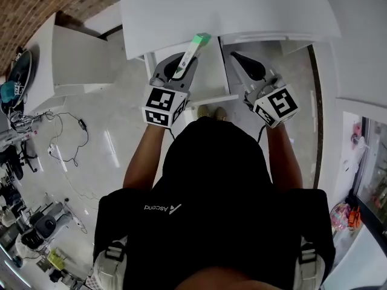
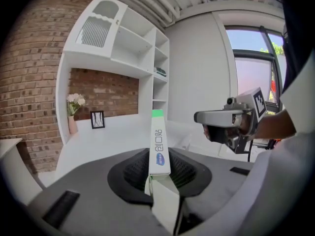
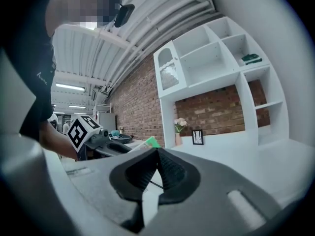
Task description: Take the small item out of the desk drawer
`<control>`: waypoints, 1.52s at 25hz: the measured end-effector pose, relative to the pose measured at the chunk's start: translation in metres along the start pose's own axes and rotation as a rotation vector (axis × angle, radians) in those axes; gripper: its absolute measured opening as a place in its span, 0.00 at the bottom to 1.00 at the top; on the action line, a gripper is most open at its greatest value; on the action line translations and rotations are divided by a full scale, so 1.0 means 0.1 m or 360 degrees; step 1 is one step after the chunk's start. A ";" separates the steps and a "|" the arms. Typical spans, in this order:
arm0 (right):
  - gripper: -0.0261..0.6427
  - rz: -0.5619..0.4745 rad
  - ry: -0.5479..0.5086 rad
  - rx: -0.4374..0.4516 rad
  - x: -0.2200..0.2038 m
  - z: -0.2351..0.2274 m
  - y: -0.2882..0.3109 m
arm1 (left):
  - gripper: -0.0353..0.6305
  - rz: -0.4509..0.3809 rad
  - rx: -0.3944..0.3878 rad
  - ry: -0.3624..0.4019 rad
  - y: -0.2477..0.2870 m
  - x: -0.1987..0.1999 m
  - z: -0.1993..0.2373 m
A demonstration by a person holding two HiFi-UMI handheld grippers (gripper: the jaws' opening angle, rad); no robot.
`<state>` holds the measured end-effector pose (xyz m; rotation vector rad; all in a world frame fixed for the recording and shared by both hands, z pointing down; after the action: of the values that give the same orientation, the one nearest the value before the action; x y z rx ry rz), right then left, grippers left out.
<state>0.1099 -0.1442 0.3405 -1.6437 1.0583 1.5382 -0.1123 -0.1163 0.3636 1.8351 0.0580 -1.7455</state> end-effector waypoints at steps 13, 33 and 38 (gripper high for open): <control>0.04 -0.0118 -0.0092 0.0055 0.39 0.19 0.06 | 0.19 -0.0384 0.0029 0.0023 -0.37 0.69 -0.15; 0.04 -0.0145 -0.0160 0.0002 0.49 0.25 0.01 | 0.19 -0.0543 -0.0030 0.0053 -0.43 0.91 -0.19; 0.04 -0.0143 -0.0162 0.0021 0.49 0.25 0.01 | 0.19 -0.0540 -0.0026 0.0050 -0.43 0.91 -0.21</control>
<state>0.0967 -0.1288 0.2892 -1.5651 0.9263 1.5359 -0.0994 -0.1050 0.2624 1.9263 0.4167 -1.9327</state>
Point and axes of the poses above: the fingertips, and each gripper's own axes: y forward along the fingers, z to its left, x out of its top, the point moved 10 cm from there along -y, backward along the fingers, and after that the axes turned 5 degrees about x, right-handed, at the moved point
